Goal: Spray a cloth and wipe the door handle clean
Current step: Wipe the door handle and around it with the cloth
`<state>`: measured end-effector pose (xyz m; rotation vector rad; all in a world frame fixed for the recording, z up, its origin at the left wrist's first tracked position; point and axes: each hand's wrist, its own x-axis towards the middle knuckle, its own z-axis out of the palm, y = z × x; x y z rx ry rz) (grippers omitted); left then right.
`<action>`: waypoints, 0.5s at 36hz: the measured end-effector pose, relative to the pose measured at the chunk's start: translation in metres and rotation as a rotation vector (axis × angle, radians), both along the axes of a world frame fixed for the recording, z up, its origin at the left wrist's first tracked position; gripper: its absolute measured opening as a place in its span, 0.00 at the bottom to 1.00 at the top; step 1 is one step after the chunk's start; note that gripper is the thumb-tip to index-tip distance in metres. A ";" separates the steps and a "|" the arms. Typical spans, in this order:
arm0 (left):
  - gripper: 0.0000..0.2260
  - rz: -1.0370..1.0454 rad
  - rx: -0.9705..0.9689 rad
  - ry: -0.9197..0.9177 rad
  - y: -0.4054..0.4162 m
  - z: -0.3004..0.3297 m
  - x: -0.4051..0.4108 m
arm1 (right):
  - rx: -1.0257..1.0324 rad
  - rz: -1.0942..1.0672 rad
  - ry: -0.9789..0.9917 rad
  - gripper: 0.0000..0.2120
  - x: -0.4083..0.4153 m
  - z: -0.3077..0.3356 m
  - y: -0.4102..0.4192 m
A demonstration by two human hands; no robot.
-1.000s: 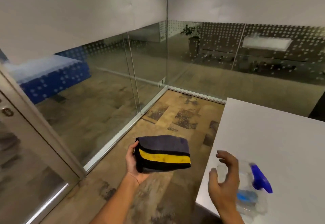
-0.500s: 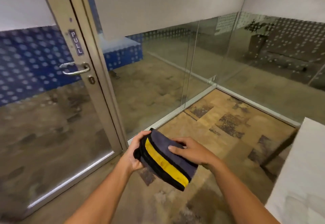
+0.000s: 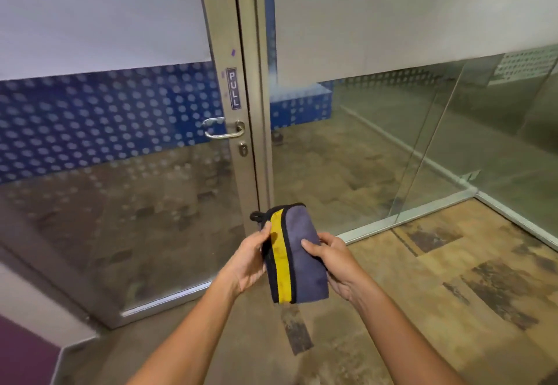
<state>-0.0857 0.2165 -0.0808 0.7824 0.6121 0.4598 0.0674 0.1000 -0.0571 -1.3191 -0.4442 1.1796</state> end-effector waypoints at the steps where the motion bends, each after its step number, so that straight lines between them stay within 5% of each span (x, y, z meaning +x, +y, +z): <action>1: 0.27 0.043 0.079 0.061 0.005 0.002 0.005 | 0.014 0.018 0.041 0.17 0.003 0.003 0.010; 8: 0.21 0.182 0.256 0.119 0.044 0.033 0.028 | 0.162 0.256 0.536 0.23 0.024 0.018 0.054; 18: 0.18 0.204 0.511 0.238 0.102 0.070 0.047 | 0.208 0.146 0.464 0.23 0.015 0.024 0.114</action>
